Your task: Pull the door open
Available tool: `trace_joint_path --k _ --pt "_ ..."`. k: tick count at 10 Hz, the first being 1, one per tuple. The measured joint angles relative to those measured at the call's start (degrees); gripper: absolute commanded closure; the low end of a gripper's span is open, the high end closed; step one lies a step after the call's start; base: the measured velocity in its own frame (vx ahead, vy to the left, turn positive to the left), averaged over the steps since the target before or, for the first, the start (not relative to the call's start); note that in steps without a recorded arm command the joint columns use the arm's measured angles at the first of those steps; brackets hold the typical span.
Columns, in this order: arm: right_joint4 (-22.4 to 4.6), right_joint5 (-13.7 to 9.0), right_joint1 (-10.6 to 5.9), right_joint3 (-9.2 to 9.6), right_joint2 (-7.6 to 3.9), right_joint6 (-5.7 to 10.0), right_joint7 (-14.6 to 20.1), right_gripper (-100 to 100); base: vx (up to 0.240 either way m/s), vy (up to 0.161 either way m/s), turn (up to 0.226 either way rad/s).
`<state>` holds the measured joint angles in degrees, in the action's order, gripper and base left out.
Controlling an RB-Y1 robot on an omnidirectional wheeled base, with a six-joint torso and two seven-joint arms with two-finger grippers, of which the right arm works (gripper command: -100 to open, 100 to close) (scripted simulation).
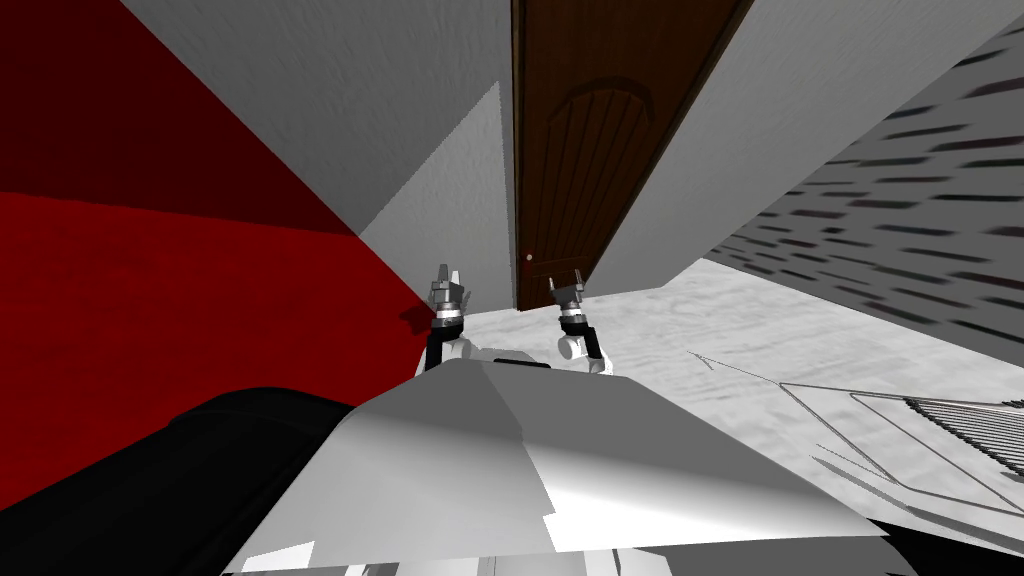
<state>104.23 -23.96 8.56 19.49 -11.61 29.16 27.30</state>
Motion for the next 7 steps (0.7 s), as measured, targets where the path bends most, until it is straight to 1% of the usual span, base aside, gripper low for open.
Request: trace_joint_path --k 1,2,3,4,7 --pt "-1.04 -0.87 -0.88 0.55 -0.57 -0.10 1.40 -100 0.094 0.040 -0.049" --pt "-2.70 -1.65 -2.05 1.25 -0.91 0.01 2.74 -100 0.101 0.046 -0.045" --pt "-3.55 -2.50 -2.66 1.89 -1.55 0.00 4.11 -100 0.105 0.044 -0.045" --pt "-4.18 -3.26 -3.13 2.65 -1.91 -0.19 5.29 -100 0.102 0.042 -0.037" --pt "-8.24 -5.45 -5.44 5.14 -3.33 0.67 9.34 -100 0.086 0.044 -0.041"
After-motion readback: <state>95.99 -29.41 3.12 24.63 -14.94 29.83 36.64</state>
